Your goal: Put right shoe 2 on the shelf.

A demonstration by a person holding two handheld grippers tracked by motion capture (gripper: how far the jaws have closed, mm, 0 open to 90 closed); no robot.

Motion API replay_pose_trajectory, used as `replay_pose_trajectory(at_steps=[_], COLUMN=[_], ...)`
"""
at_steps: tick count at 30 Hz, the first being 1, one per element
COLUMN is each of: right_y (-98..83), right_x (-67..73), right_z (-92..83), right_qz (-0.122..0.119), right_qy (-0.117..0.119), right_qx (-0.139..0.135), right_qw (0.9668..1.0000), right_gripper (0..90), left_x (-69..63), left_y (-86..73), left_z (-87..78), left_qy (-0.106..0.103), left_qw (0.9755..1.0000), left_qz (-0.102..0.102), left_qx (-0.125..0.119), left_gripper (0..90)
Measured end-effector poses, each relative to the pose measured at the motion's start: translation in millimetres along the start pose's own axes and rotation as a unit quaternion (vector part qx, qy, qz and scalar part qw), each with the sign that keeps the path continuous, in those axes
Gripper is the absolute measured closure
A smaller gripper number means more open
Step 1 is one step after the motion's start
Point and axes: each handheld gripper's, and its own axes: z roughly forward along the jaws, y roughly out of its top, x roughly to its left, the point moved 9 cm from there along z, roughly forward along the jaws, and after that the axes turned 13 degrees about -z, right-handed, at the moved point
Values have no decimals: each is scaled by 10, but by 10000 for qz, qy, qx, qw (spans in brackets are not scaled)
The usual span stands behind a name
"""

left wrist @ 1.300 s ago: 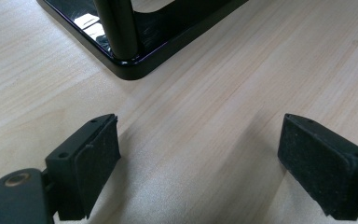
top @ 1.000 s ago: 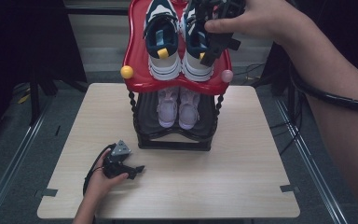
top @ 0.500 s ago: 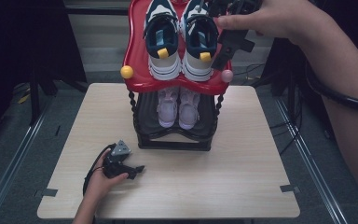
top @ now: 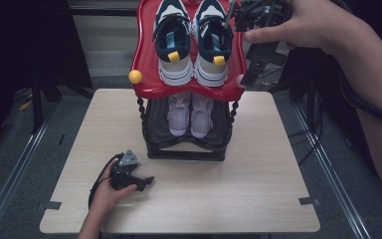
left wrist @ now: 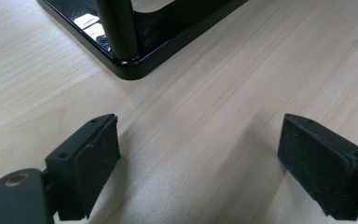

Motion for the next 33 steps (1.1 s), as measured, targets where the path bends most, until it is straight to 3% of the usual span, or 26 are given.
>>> replay_pose_trajectory(at_steps=[5,18,29,33], right_y=[-100,-424,-664,-740], right_x=[62,183,261,276], right_z=[36,133,340,408], right_qz=[43,135,85,100], right_qy=[160,245,395,404], right_qx=[84,308,575,540], right_qw=[9998,9991,9975,9977], right_gripper=[192,200,214,214], left_x=[0,-1,0,0], left_y=[0,0,0,0], left_z=[0,0,0,-1], left_qy=[-6,-6,-7,-7], left_qw=[10000,10000,10000,10000], left_qz=[-3,-5,-2,0], left_qx=[2,1,3,4], left_gripper=[122,122,121,122])
